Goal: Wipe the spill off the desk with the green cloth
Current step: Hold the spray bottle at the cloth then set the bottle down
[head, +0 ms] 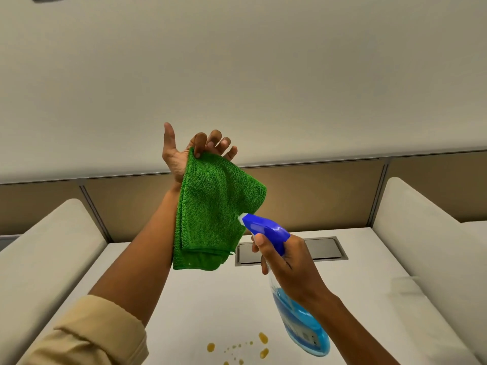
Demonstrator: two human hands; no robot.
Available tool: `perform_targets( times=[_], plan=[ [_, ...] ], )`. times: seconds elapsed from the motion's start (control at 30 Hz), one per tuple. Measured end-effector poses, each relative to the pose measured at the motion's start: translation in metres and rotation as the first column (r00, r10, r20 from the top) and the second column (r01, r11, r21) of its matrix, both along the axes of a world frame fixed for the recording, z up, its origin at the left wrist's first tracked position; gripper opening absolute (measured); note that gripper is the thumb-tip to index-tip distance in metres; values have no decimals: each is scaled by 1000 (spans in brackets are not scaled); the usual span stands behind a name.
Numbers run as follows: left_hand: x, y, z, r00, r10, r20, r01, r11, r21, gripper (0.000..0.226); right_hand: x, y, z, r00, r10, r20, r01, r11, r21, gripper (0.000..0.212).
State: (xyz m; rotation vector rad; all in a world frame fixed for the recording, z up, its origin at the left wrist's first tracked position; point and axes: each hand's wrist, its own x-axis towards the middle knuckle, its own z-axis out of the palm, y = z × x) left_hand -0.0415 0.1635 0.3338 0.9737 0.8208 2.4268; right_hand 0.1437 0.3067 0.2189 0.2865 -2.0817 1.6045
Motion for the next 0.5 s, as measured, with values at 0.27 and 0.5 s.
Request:
perform_targets(
  times=[0.27,0.5],
  plan=[
    [0,29,-10,998,-53,34,53,999,3,75,-3,20,-6,997,-78,19,78,997,-23,57],
    [3,57,-21,994,-74,78,72,997,19,75,-1,40,-17,990,-144,2,144,989,-33,60]
  ],
)
